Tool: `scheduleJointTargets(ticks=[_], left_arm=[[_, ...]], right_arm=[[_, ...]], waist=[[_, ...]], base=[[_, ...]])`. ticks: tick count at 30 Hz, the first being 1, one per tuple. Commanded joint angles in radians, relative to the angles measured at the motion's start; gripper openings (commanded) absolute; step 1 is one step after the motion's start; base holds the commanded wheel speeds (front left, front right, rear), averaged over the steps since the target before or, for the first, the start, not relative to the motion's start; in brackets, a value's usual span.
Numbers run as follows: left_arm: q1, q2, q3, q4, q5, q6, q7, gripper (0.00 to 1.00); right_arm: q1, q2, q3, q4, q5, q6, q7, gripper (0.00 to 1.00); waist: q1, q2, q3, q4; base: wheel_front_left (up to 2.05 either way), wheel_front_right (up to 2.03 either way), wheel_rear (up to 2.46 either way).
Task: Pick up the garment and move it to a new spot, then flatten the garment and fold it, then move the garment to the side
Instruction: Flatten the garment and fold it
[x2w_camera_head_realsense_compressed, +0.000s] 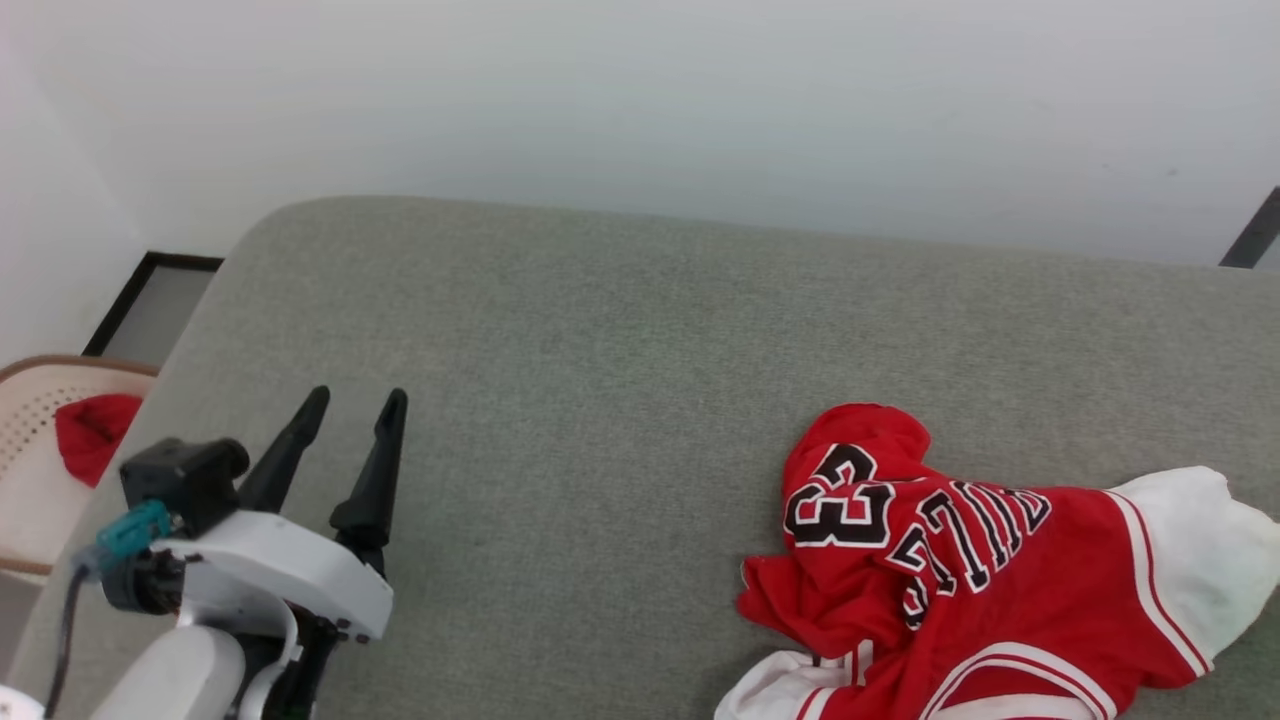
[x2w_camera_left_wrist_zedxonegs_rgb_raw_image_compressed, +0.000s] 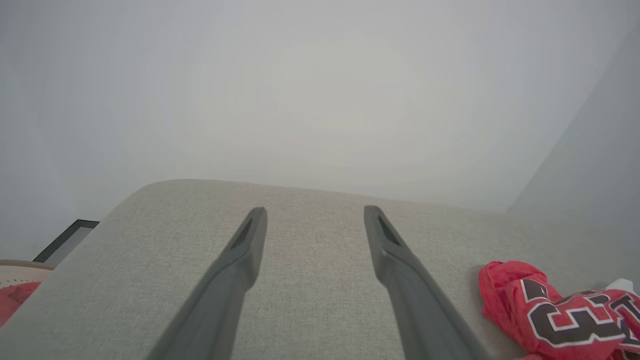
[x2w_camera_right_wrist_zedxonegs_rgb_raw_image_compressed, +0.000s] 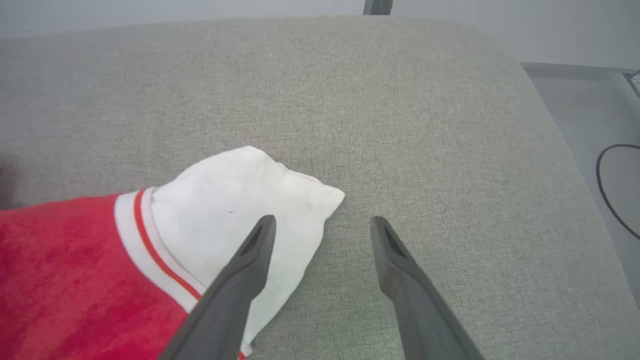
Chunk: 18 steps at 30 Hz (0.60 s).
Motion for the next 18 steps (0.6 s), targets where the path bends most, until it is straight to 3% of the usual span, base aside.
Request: scheduleJointTargets(ticks=[1, 9, 14, 18], left_arm=[[-0.012, 0.005, 0.0, -0.004, -0.007, -0.008, 0.005, 1.0], [-0.052, 0.047, -0.017, -0.052, -0.095, -0.042, 0.179, 1.0], [-0.101, 0.073, -0.036, -0.095, -0.178, -0.026, 0.364, 1.0], [-0.133, 0.083, -0.064, -0.122, -0.261, 0.013, 0.543, 1.0]], right_arm=[[-0.015, -0.003, 0.004, -0.006, 0.005, 0.001, -0.005, 1.0], [-0.04, 0.019, 0.085, -0.13, 0.046, 0.001, -0.069, 1.0], [-0.009, 0.045, 0.121, -0.243, 0.072, 0.0, -0.126, 1.0], [0.016, 0.077, 0.124, -0.326, 0.083, 0.001, -0.158, 1.0]], waist=[[0.0, 0.0, -0.005, -0.008], [0.0, 0.0, -0.029, -0.071], [0.0, 0.0, -0.036, -0.123], [0.0, 0.0, -0.035, -0.165]], base=[[0.0, 0.0, 0.0], [0.0, 0.0, 0.0], [0.0, 0.0, 0.0], [0.0, 0.0, 0.0]])
